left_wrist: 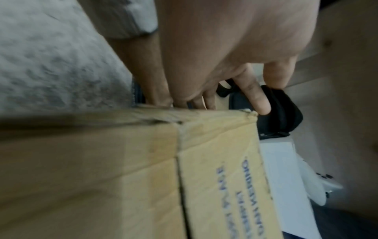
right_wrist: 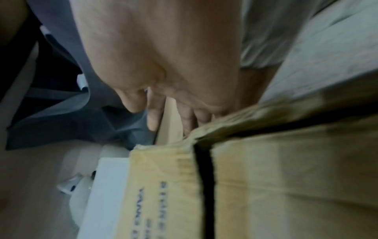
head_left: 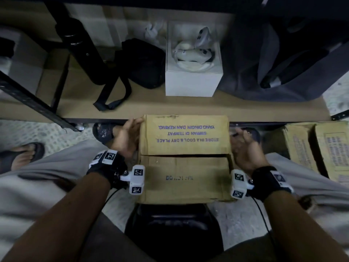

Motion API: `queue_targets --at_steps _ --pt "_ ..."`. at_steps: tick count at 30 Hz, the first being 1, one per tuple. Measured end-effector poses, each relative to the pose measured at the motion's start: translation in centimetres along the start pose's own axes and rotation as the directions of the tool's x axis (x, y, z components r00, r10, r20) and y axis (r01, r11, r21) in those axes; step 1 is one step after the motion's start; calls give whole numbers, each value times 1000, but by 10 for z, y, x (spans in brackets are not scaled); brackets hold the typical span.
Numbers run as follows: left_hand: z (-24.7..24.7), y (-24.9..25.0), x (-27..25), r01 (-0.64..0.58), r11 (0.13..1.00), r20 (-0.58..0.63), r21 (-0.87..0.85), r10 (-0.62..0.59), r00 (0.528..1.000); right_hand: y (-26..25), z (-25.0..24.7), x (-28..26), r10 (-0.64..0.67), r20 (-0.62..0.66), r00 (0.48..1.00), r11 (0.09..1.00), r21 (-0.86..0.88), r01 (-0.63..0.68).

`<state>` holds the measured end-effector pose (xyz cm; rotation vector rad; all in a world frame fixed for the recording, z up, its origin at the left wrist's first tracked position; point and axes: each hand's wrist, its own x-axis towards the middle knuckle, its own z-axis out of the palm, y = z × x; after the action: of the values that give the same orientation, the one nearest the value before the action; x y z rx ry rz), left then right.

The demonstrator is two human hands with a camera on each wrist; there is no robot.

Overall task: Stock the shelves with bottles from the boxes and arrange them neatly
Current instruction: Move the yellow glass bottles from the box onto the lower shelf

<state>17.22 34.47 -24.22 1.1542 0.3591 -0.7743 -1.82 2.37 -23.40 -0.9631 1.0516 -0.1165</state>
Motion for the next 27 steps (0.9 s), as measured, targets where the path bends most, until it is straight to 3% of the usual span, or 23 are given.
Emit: queue_targets --at_steps 3,5,8,12,14,16,19,23,27 --pt "-18 -22 -15 -3 996 -31 94 5 999 23 -9 -14 31 -96 995 979 -197 -50" --pt "-25 -33 -24 115 971 -115 212 -92 989 34 -4 -21 10 -140 990 964 -261 -46" --pt "-33 -47 -34 348 889 -271 298 -271 924 45 1 -23 -22 -192 981 952 -305 -38" --pt "-34 -56 -46 382 856 -346 347 -262 901 35 16 -38 -133 -212 968 905 -423 32" --pt "-27 -50 -48 357 868 -400 345 -208 893 31 22 -44 -184 -249 951 893 -446 56" --pt "-24 -39 -49 248 881 -433 403 -55 900 30 29 -53 -130 -218 967 926 -376 40" --pt "-30 -26 -55 242 778 -498 579 103 861 29 41 -65 -122 -129 984 936 -344 71" --pt "-21 -26 -64 194 687 -381 700 130 915 33 54 -59 -146 71 987 857 -490 162" --pt "-21 -36 -67 95 674 -310 732 207 928 40 66 -58 -175 76 982 823 -535 188"
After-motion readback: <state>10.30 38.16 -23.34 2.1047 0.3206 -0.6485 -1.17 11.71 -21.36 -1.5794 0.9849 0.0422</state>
